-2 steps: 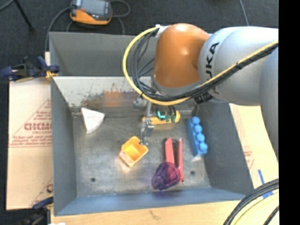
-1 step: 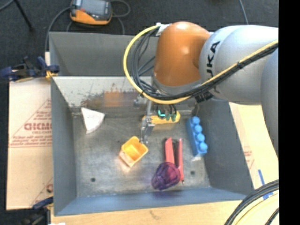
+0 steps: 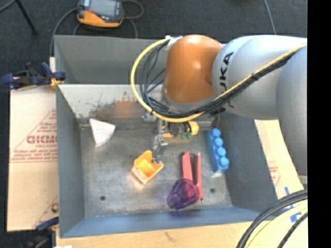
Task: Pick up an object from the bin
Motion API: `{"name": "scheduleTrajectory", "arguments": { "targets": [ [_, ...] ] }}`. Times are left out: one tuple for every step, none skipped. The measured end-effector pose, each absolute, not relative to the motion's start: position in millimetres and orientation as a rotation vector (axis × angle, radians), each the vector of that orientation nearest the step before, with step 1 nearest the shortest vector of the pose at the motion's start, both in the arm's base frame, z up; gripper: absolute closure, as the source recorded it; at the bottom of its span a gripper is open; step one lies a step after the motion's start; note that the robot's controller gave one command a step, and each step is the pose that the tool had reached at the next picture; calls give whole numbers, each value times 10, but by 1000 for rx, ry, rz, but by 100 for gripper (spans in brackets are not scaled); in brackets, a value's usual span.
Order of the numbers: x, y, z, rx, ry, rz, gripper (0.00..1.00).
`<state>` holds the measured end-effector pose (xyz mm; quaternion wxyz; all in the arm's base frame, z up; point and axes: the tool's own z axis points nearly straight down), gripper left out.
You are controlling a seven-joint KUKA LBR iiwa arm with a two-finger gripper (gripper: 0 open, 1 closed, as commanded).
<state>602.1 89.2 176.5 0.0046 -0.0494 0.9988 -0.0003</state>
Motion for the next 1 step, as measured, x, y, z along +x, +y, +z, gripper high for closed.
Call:
{"name": "scheduleTrajectory", "arguments": {
  "targets": [
    [5655,937,1099,-573,3082,-1,0]
  ]
}}
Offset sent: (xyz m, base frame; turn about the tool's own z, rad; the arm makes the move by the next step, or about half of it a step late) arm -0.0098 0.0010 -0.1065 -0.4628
